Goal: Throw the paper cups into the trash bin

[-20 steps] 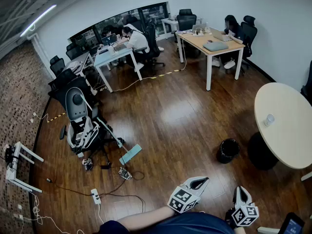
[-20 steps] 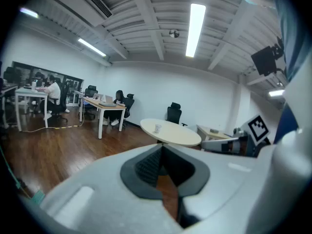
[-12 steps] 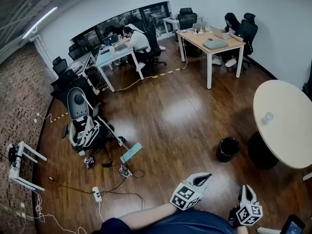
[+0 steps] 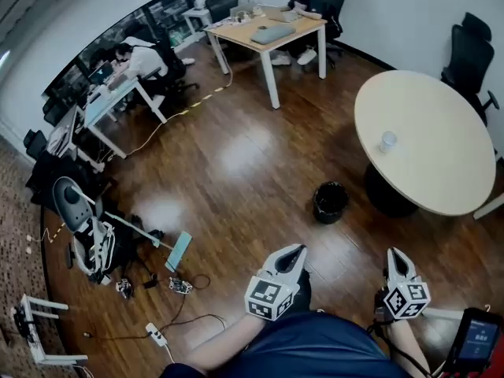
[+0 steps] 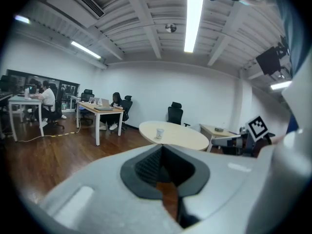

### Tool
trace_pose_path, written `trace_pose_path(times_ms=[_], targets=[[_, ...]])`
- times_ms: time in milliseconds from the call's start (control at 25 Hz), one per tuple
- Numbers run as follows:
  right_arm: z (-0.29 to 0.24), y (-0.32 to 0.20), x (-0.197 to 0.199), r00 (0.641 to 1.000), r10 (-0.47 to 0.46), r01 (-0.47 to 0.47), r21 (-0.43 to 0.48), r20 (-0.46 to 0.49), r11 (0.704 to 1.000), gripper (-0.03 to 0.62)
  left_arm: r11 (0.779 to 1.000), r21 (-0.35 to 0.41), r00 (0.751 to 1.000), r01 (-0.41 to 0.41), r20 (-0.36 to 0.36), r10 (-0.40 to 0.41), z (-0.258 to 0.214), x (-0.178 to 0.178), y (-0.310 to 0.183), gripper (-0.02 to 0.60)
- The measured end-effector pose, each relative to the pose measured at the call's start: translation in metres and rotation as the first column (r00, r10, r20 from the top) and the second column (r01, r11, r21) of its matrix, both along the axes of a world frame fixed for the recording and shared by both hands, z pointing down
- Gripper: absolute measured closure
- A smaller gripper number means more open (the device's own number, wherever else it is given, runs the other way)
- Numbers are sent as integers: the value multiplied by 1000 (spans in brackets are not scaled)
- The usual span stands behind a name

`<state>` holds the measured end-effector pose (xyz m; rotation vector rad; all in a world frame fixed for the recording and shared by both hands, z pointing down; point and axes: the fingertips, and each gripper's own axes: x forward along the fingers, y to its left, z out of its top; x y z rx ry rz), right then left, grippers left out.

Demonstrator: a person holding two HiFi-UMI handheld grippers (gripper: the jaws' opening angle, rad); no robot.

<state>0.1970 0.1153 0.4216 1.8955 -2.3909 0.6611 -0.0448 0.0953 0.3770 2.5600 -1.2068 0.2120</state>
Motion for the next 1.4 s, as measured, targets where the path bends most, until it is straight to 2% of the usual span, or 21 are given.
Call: trace_pose_path(times_ms=[120, 320, 480, 600, 800, 960, 1080, 1240, 1400], targets=[[-13, -22, 14, 998, 57, -58, -27, -35, 998, 583, 999, -4, 999, -36, -19, 36, -7, 9, -35, 578], [-41, -55, 35, 975, 201, -206, -42, -93, 978, 583, 985, -21, 982, -173, -85, 170, -23, 34, -95, 578], [-50, -106, 36, 961, 242, -248, -31, -134, 968, 583, 969, -2, 964, -245, -104, 244, -38, 37, -145, 578], [-51, -147, 54, 950, 258, -271, -55, -175, 961, 583, 962, 6, 957, -273, -99, 272, -47, 45, -182, 578], [-25, -199, 107, 947, 264, -294, -162, -185, 942, 580, 973, -25, 968, -230, -106, 226, -49, 53, -220, 578], [9, -249, 151, 948, 284, -312, -247, -142, 917, 483, 986, -35, 985, -161, -66, 158, -48, 50, -237, 578], [41, -289, 176, 950, 274, -308, -302, -148, 902, 448, 992, -42, 992, -123, -41, 121, -49, 50, -247, 578], [80, -317, 193, 959, 253, -283, -392, -126, 875, 422, 993, -45, 993, -112, -28, 111, -53, 58, -253, 577], [107, -342, 193, 976, 165, -212, -486, -139, 848, 418, 995, -61, 997, -74, -21, 73, -53, 65, -262, 577]])
